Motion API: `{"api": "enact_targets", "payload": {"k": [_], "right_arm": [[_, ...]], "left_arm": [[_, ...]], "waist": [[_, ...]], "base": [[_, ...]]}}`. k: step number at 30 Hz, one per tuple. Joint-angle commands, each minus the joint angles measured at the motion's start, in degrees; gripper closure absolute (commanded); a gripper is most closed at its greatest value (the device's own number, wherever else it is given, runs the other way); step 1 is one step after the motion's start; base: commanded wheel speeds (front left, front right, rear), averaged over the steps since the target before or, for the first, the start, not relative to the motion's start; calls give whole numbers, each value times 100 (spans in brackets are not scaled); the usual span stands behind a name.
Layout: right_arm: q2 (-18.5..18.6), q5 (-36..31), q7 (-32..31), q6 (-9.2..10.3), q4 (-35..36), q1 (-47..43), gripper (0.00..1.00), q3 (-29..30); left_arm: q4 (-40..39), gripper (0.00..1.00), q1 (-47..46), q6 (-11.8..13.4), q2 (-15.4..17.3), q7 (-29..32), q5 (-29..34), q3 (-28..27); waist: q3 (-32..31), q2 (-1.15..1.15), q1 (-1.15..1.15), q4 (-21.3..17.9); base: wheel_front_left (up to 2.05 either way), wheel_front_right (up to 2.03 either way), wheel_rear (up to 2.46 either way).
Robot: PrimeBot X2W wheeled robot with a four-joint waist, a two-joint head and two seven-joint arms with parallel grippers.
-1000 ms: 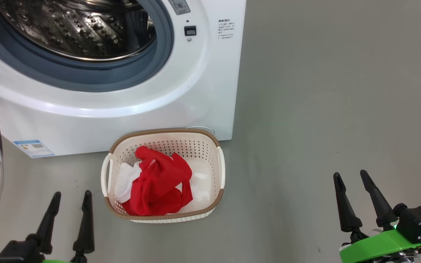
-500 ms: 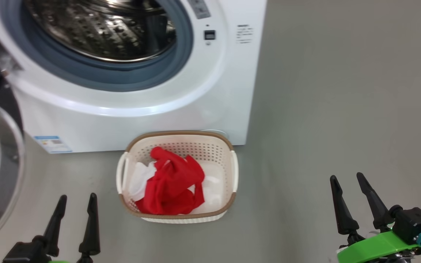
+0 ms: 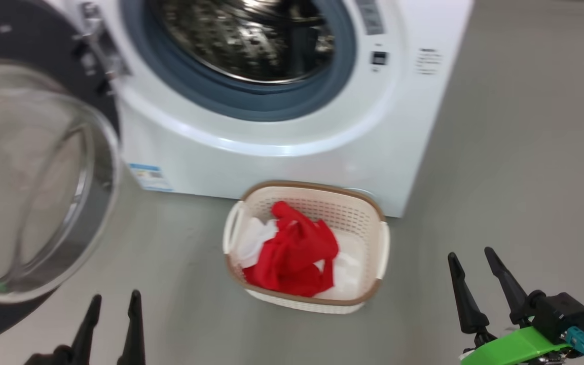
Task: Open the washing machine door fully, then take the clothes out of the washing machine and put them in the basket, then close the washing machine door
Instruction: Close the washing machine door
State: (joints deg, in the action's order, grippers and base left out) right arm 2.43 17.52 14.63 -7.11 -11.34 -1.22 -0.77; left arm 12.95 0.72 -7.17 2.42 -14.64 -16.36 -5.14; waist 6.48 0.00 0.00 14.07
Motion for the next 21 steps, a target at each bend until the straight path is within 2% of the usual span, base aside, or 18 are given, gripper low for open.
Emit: {"api": "enact_targets", "payload": {"k": [1, 11, 21], "right_arm": [[44, -48, 37, -37, 99, -36, 0, -158], [44, -48, 37, -37, -3, -106, 0, -362], [88, -50, 37, -37, -172, 193, 0, -769]], "left_arm": [[-82, 0, 21, -32, 48, -36, -77, -147], [-13, 0, 230, 86, 46, -36, -301, -47], [-162, 0, 346, 307, 46, -36, -575, -74]], "waist": [[-162, 0, 0, 531], [-350, 0, 0, 1288], [-229, 0, 0, 1445]], "base": [[0, 0, 0], [0, 0, 0], [0, 0, 0]]}}
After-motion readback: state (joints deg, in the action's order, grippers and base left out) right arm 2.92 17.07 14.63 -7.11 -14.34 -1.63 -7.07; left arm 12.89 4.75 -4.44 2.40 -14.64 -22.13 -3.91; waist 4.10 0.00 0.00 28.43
